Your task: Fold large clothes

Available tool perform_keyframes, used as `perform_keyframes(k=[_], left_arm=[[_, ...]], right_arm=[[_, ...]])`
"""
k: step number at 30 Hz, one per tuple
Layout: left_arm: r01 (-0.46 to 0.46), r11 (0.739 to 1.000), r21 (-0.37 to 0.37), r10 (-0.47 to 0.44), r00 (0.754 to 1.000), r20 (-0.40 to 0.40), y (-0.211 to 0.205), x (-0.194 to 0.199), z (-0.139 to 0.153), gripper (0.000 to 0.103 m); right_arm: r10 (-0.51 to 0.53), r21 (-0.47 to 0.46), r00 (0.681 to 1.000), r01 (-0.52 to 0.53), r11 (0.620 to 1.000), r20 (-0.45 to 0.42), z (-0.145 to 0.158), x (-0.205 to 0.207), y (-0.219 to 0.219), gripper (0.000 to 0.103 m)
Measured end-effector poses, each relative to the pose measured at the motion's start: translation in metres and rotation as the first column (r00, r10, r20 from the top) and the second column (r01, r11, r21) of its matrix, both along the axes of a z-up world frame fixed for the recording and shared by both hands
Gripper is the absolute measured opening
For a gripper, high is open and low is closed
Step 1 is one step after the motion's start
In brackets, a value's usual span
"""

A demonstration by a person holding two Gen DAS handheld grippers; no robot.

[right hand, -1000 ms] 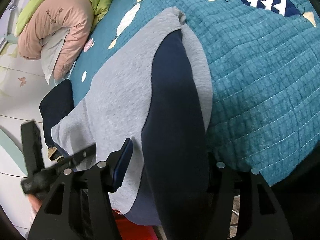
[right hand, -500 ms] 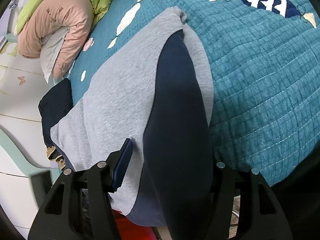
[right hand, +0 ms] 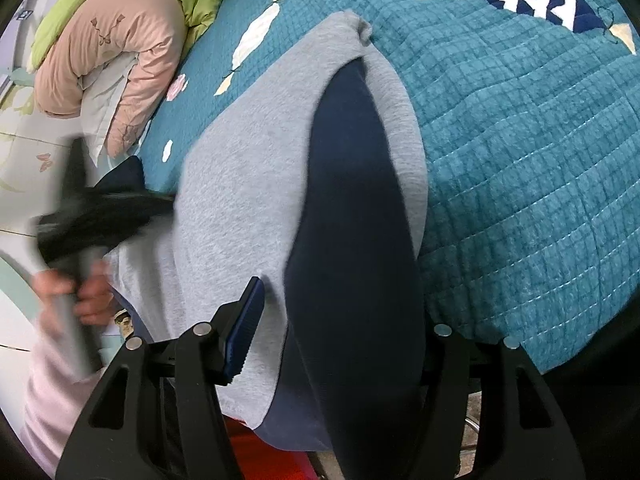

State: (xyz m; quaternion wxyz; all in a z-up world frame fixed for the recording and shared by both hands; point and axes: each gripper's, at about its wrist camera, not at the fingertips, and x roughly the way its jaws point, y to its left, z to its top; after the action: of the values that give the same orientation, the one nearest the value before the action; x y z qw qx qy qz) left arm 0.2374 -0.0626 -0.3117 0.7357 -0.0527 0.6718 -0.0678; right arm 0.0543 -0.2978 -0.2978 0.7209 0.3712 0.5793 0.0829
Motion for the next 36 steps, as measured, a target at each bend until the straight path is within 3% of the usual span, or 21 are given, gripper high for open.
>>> perform_keyframes(k=[5, 7, 11, 12, 14, 18, 20, 21, 25, 27, 29, 36], left_arm=[[-0.011, 0.999, -0.036, 0.012, 1.0, 0.021, 0.011, -0.022, 0.015, 0.007], [-0.027, 0.997, -0.066, 0.029, 0.999, 0.021, 0.02, -0.05, 0.025, 0.007], [0.033, 0.998, -0.06, -0.03, 0.998, 0.057, 0.023, -0.1, 0.037, 0.007], [0.038, 0.997, -0.072, -0.034, 0.998, 0.052, 0.025, -0.107, 0.038, 0.007], [0.012, 0.991, -0.132, -0.018, 0.999, -0.044, 0.03, -0.13, 0.026, 0.007], [0.027, 0.984, -0.177, -0.027, 1.0, 0.003, 0.05, -0.176, 0.03, 0.007], [-0.018, 0.98, -0.199, 0.01, 0.999, -0.04, 0.057, -0.191, 0.027, 0.007], [-0.016, 0.98, -0.2, 0.008, 0.999, -0.038, 0.06, -0.194, 0.027, 0.007], [0.037, 0.99, -0.139, -0.034, 0.999, 0.021, 0.051, -0.197, 0.024, 0.007], [0.063, 0.994, -0.094, -0.058, 0.997, 0.056, 0.043, -0.196, 0.023, 0.006], [0.096, 0.994, -0.051, -0.091, 0.992, 0.09, 0.033, -0.196, 0.021, 0.006], [0.111, 0.993, -0.03, -0.107, 0.986, 0.127, 0.021, -0.188, 0.014, 0.006]], right_arm=[[0.005, 0.011, 1.0, -0.005, 1.0, -0.002, -0.001, 0.002, -0.002, 0.061], [0.009, 0.005, 1.0, -0.009, 1.0, 0.002, -0.001, 0.002, -0.001, 0.062], [0.014, -0.008, 1.0, -0.014, 1.0, 0.004, 0.0, 0.003, 0.001, 0.062], [0.014, -0.008, 1.0, -0.014, 1.0, 0.005, 0.0, 0.003, 0.002, 0.062], [0.011, -0.001, 1.0, -0.011, 1.0, 0.007, 0.0, 0.002, 0.001, 0.062], [-0.008, 0.026, 1.0, 0.008, 1.0, 0.011, -0.002, 0.0, -0.002, 0.065], [-0.011, -0.02, 1.0, 0.011, 1.0, 0.004, 0.001, -0.002, -0.001, 0.056], [-0.009, -0.06, 1.0, 0.009, 0.998, 0.0, 0.003, -0.004, 0.0, 0.043], [-0.007, -0.064, 0.999, 0.01, 0.998, 0.049, 0.017, -0.011, 0.003, 0.024], [0.008, -0.071, 0.996, -0.001, 0.997, 0.093, 0.031, -0.014, 0.007, 0.021], [-0.006, -0.02, 0.991, 0.009, 1.0, 0.135, 0.044, -0.019, 0.011, 0.02], [0.02, 0.083, 0.977, -0.038, 0.996, 0.213, 0.079, -0.023, 0.042, 0.019]])
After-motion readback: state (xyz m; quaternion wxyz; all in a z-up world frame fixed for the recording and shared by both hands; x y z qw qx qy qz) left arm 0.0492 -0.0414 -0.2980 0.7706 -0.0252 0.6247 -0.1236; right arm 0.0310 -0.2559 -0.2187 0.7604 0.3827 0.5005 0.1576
